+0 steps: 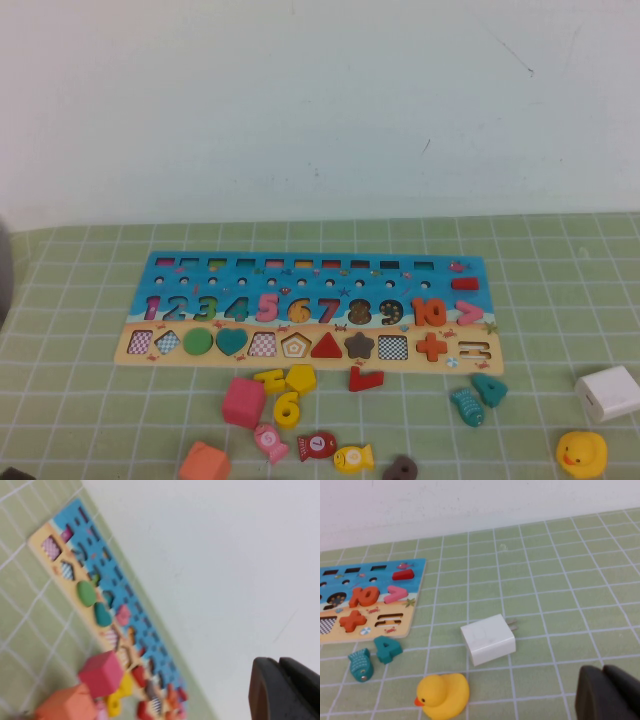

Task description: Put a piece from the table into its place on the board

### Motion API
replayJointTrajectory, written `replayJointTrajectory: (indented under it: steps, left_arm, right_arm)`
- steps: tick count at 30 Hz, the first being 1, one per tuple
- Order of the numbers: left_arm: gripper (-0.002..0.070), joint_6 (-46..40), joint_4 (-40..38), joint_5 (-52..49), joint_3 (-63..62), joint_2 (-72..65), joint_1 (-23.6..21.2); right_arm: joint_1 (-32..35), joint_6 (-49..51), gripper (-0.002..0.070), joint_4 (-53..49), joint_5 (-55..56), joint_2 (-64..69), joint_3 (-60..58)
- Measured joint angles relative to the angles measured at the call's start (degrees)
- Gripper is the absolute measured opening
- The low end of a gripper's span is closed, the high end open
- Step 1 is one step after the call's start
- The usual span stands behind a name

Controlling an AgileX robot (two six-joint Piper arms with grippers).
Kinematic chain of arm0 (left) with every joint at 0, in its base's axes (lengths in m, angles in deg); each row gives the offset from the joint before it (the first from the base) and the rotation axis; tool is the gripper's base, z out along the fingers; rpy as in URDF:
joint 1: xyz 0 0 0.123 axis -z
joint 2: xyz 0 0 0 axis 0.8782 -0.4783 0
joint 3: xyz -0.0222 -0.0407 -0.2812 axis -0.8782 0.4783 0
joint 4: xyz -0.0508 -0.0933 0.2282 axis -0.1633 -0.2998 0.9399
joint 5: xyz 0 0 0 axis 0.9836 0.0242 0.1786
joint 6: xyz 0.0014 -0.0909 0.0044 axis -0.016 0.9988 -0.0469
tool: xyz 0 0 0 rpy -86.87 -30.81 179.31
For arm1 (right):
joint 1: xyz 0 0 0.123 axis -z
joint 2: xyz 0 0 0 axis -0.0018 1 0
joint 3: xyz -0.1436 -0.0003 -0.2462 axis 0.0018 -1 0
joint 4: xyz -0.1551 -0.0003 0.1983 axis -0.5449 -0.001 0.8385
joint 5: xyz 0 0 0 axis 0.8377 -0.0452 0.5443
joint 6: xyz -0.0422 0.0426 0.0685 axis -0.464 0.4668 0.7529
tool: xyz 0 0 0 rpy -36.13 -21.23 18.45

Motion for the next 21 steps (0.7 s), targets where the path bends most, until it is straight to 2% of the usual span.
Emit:
replayJointTrajectory:
  steps: [6, 9, 11, 15, 21]
  left_arm:
    - [-0.0001, -0.9, -7.4, 1.8, 0.0, 0.0, 0.0]
    - [-0.0001, -9.5, -8.3, 0.5, -0.6, 0.0, 0.0]
    - [-0.0001, -19.0, -8.4, -2.8, -3.8, 0.0, 0.0]
    - [-0.0001, -30.9, -5.7, -10.9, -13.3, -1.9, 0.0]
    - [-0.0001, -37.5, 2.3, -26.8, -28.4, -16.4, 0.0]
  right_arm:
    - [0.0, 0.0, -0.0001, 0.0, 0.0, 0.0, 0.0]
    - [0.0, 0.0, -0.0001, 0.0, 0.0, 0.0, 0.0]
    - [0.0, 0.0, -0.0001, 0.0, 0.0, 0.0, 0.0]
    - [0.0, 0.0, -0.0001, 0.0, 0.0, 0.0, 0.0]
    - [0.0, 0.0, -0.0001, 0.0, 0.0, 0.0, 0.0]
